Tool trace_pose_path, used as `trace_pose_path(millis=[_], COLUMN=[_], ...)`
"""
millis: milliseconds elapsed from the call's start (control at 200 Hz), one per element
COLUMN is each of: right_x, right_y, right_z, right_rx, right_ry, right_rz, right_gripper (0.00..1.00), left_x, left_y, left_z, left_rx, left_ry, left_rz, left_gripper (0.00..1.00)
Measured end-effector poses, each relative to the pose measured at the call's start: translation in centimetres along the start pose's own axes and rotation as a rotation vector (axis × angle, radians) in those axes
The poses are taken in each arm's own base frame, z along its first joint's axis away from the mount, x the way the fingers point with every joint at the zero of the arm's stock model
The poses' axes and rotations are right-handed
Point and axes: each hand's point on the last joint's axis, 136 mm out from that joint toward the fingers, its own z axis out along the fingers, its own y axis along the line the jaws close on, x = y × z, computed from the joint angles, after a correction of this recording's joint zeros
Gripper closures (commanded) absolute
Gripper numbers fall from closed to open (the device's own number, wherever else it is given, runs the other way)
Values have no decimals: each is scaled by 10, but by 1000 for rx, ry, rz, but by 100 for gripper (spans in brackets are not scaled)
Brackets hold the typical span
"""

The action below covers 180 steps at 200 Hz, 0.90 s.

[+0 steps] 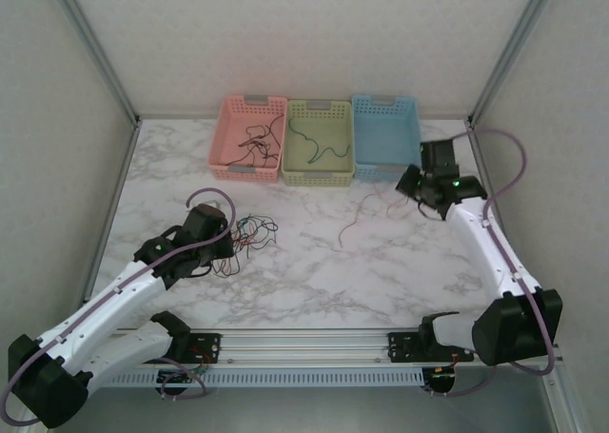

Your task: Untangle the cables

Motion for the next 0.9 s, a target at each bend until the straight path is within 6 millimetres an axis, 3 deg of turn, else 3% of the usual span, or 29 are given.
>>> trace_pose_path(millis=[150, 315, 531, 651, 786, 901], right_x=[-71, -120, -169, -181, -193, -195], right_y=[26, 50, 78, 82, 88, 90], right_z=[-42, -49, -29, -11, 24, 68], right_rx=[-50, -71, -74, -59, -36, -7], right_ry=[-178, -255, -314, -327, -320, -288], right_rz=[21, 35, 32, 31, 20, 6], right_gripper=[100, 100, 100, 100, 100, 100], left_x=[0, 0, 0, 0, 0, 0], left_y=[0, 0, 0, 0, 0, 0], left_z=[0, 0, 0, 0, 0, 0], left_rx=[0, 0, 0, 0, 0, 0], left_ry=[0, 0, 0, 0, 0, 0], left_rz=[0, 0, 0, 0, 0, 0], left_gripper=[100, 100, 100, 100, 100, 100])
